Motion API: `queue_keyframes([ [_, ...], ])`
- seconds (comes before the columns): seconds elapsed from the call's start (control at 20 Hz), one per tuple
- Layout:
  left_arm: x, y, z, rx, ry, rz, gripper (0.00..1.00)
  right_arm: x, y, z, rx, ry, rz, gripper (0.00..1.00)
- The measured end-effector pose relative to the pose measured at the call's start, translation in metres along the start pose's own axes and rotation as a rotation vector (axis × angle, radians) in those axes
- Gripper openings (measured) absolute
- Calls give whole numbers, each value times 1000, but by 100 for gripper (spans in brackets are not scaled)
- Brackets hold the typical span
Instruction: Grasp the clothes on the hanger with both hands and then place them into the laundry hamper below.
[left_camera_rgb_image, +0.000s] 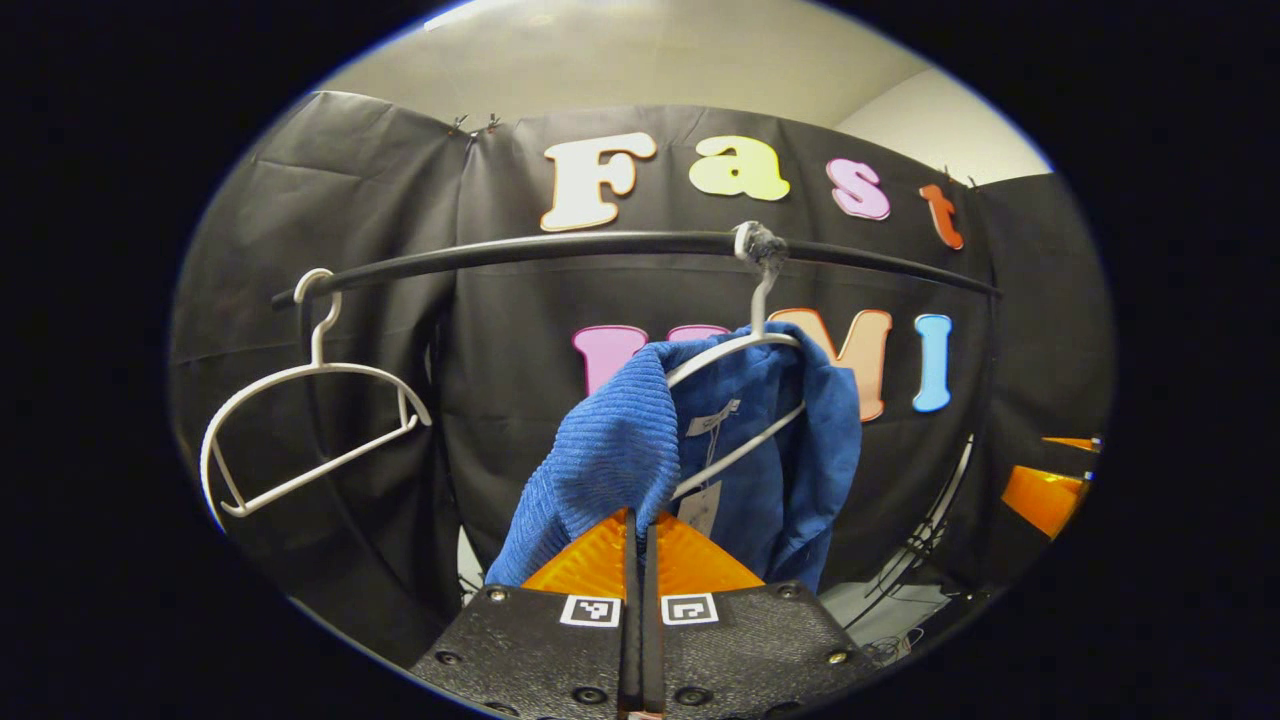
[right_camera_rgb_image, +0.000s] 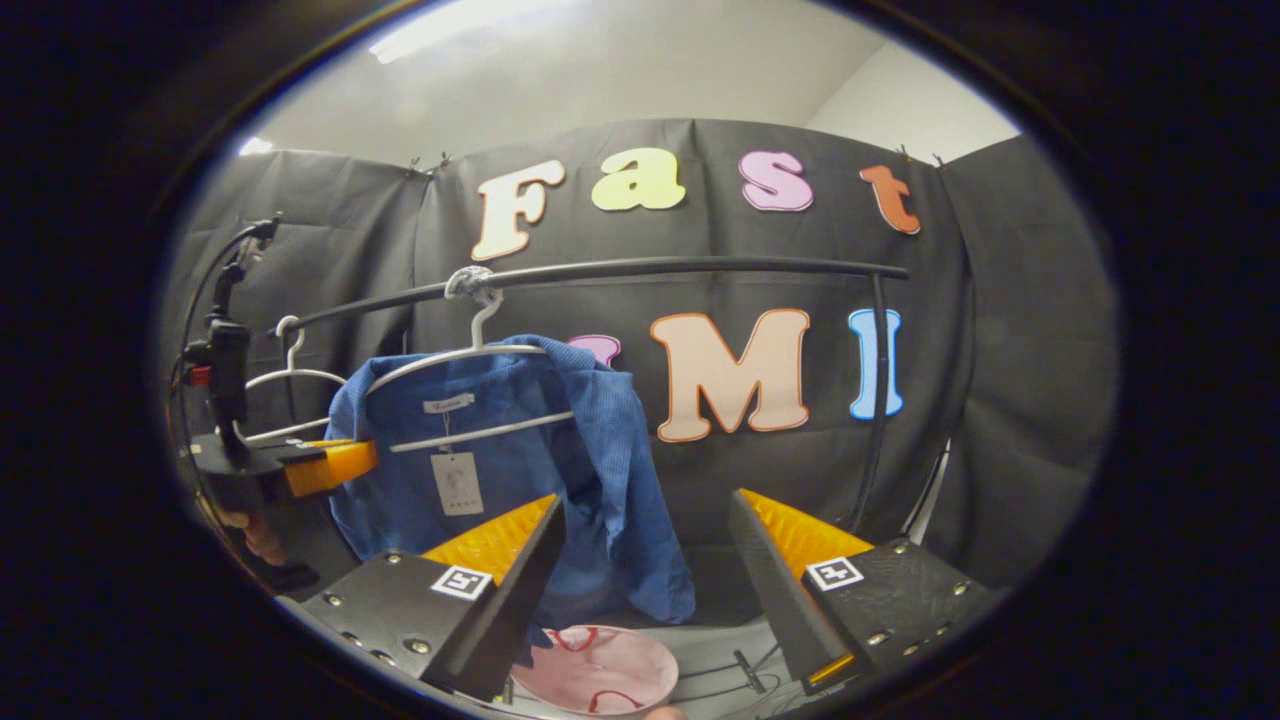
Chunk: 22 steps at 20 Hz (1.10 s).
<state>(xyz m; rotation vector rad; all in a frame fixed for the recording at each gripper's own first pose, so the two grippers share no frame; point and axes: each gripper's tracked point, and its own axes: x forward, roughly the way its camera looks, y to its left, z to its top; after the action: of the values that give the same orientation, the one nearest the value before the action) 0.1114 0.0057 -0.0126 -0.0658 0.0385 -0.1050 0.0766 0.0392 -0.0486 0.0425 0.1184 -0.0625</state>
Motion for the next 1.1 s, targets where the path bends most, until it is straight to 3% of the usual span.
queue_keyframes([
  [0.4,-15,-2,9,-36,-36,-64,0,66,23,-17,-16,22,41,99],
  [1.1,-43,-11,16,-5,25,39,0,189,43,-10,47,39,200,98],
])
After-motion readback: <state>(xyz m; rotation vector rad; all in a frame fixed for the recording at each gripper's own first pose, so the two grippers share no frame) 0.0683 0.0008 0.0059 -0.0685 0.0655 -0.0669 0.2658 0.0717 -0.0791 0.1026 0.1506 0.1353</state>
